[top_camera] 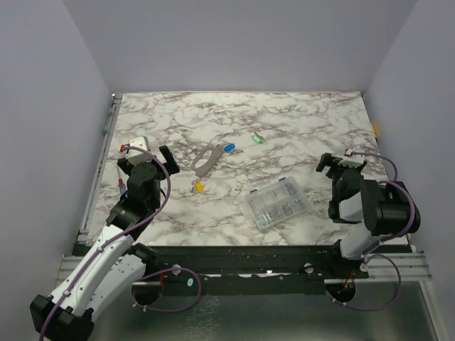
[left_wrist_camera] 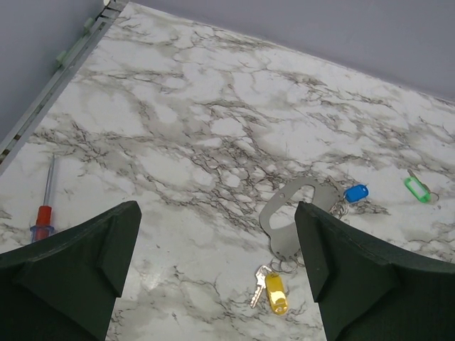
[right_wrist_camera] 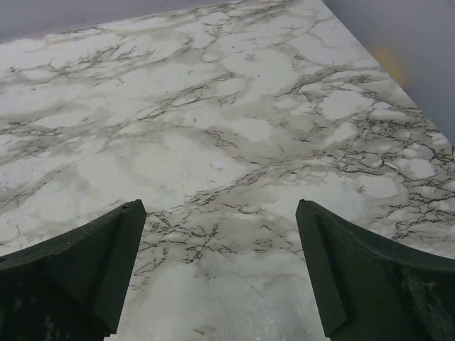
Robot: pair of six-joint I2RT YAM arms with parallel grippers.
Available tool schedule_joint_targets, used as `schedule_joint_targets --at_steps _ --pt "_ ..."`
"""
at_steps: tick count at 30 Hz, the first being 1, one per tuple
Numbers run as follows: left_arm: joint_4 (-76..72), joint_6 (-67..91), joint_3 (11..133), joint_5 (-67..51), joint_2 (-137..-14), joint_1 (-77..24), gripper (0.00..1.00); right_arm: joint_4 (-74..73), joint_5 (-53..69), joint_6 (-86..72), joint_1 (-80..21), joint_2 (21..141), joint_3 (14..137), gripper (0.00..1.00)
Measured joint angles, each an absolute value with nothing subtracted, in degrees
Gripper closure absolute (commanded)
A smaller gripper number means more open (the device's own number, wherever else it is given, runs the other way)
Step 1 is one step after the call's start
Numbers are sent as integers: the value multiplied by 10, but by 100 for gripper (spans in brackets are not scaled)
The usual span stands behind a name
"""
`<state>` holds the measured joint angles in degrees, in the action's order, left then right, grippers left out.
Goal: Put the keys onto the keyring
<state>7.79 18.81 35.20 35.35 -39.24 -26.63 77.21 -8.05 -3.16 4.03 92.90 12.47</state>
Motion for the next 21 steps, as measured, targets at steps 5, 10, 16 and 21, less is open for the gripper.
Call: schedule_joint_targets --at_steps 5,10,16,21 --pt "78 175 351 335 -385 -266 1 772 -81 -32 40 929 125 0" --pt "78 166 351 321 -378 -266 1 771 -81 -32 40 929 125 0" --pt "78 163 351 314 -373 -266 1 771 -83 -35 40 929 125 0" --pt "78 161 351 313 -373 -266 1 761 -83 -36 40 920 125 0"
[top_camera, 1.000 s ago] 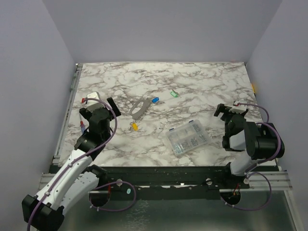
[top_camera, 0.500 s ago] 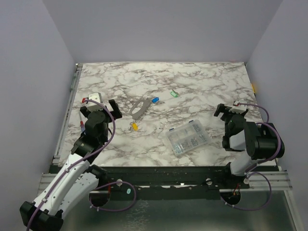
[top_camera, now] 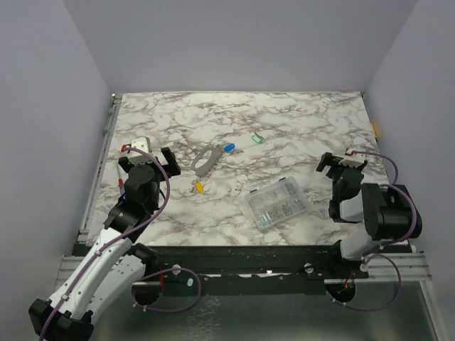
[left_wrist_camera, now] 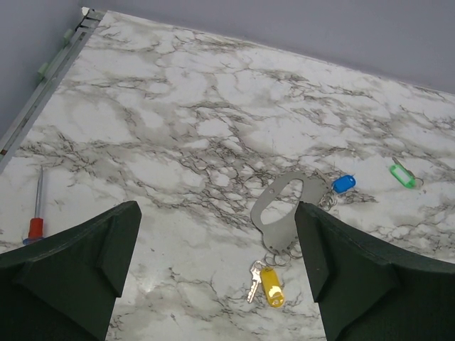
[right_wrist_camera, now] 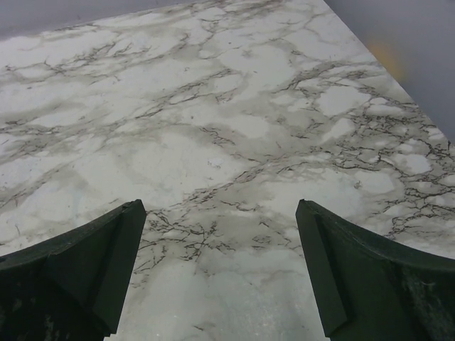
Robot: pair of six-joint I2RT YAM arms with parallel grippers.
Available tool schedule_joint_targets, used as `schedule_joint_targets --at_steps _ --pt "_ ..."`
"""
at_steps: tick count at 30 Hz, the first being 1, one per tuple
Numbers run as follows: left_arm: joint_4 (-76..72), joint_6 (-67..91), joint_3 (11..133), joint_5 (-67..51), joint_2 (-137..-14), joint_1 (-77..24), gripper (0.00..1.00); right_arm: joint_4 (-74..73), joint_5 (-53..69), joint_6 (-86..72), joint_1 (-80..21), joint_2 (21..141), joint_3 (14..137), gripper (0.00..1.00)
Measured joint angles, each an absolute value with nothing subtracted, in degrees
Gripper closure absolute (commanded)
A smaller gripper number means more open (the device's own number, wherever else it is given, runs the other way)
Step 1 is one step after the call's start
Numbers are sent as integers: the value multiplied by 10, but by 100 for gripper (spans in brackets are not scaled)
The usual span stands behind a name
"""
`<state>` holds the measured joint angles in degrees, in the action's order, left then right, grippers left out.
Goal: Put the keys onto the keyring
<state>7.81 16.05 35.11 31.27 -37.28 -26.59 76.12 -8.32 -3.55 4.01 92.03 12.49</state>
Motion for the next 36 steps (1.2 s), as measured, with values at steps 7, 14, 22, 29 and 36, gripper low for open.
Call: schedule_joint_targets --at_steps 7,14,22,29,36 --pt "78 158 351 312 -376 -266 1 488 -120 -111 37 799 300 0" --pt "78 155 351 311 -378 -266 1 294 -66 -237 37 829 506 3" --pt "79 153 351 310 -382 -266 1 55 14 -245 10 1016 762 6" --pt "79 150 351 308 -389 -266 1 -113 31 -225 -70 1131 933 15" --pt "79 145 351 300 -392 -266 3 -175 40 -251 -130 1187 971 22"
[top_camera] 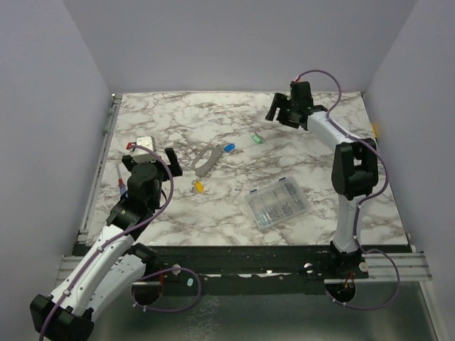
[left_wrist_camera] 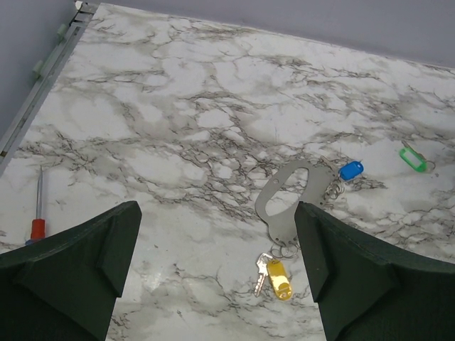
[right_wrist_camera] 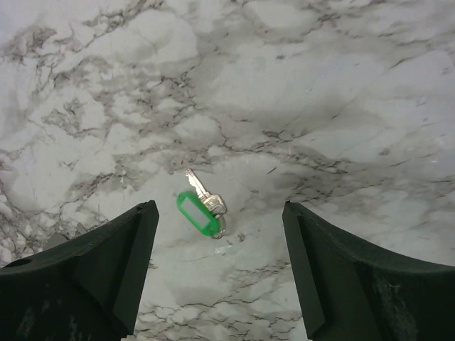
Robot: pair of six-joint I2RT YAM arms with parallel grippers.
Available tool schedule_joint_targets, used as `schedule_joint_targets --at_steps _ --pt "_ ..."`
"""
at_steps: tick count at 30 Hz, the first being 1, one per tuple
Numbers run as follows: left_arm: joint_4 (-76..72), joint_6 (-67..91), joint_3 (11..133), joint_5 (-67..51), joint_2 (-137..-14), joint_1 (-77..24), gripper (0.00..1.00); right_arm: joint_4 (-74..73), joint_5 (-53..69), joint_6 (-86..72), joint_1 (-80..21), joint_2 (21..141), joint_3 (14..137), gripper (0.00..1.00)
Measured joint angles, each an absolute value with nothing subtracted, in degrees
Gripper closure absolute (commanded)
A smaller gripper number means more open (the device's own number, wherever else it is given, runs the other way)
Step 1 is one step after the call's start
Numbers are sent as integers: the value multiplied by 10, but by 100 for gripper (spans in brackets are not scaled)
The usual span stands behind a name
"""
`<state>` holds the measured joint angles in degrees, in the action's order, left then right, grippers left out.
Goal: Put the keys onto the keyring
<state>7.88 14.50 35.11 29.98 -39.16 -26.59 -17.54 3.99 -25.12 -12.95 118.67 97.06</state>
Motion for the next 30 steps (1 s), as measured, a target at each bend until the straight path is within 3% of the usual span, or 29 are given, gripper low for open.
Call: schedule_joint_targets --at_steps 16,30 --pt "81 136 351 293 -392 -266 7 -190 85 -311 -161 1255 972 43" --pt "82 137 351 289 -405 -266 13 -185 98 -314 -166 1255 931 43"
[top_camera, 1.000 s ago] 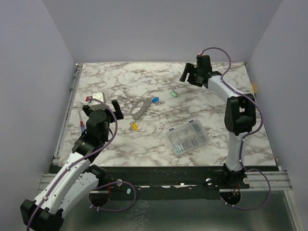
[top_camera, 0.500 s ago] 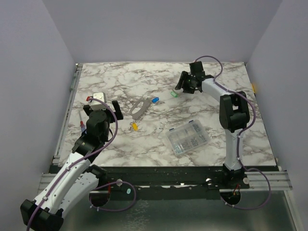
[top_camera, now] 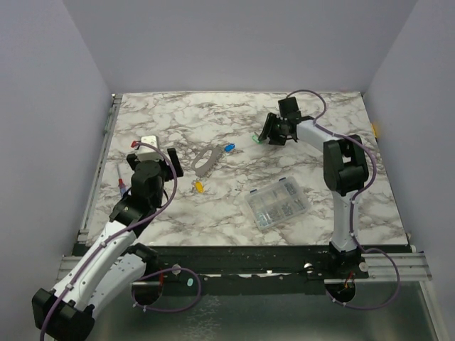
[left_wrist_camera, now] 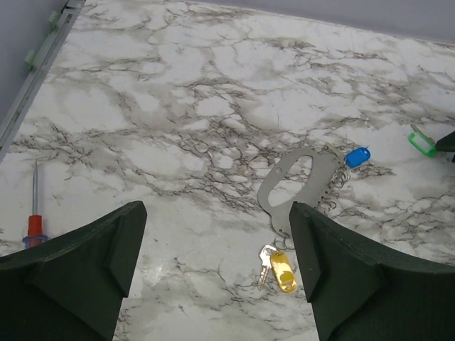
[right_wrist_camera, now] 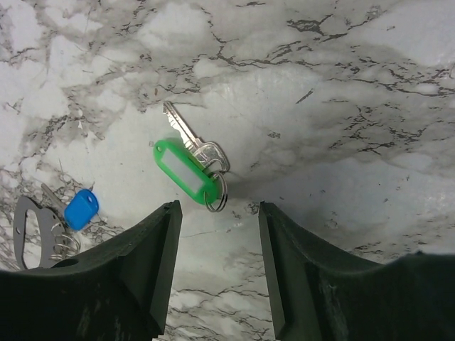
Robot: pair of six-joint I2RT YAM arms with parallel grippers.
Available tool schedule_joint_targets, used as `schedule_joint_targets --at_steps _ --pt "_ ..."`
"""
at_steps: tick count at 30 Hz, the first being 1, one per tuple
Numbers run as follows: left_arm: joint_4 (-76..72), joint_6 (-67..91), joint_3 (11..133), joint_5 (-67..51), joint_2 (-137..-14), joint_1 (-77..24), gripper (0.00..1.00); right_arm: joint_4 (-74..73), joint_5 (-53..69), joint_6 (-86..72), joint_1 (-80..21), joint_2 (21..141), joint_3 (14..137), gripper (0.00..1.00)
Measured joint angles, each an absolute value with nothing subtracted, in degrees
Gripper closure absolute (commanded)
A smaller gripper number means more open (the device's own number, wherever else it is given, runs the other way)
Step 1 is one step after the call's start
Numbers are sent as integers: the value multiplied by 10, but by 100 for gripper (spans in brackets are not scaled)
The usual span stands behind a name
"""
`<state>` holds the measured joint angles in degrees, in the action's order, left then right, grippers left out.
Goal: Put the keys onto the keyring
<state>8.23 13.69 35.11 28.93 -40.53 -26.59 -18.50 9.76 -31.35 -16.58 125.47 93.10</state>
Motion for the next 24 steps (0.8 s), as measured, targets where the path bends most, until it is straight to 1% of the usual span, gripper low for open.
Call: schedule_joint_targets --at_steps 3,6,10,11,15,16,20,24 --pt "81 156 352 285 -446 -266 23 -180 97 -307 -168 1248 920 43" --pt "96 187 368 271 -524 -266 22 -173 96 -298 -169 1235 899 41" --pt "131 246 440 253 -665 -266 24 -167 86 -283 -169 1200 851 38" --pt "135 263 460 250 -701 -266 27 -165 83 -280 -169 1189 838 37" --pt "147 313 517 239 -815 -267 49 -161 67 -270 -169 1144 798 35" --pt "154 329 530 236 -846 -268 51 -161 65 -269 -169 1133 791 35" --pt "166 366 563 233 -915 -274 55 -150 64 -269 -169 1094 767 34" --pt "173 393 592 232 -951 -280 59 -140 65 -269 -169 1073 759 34"
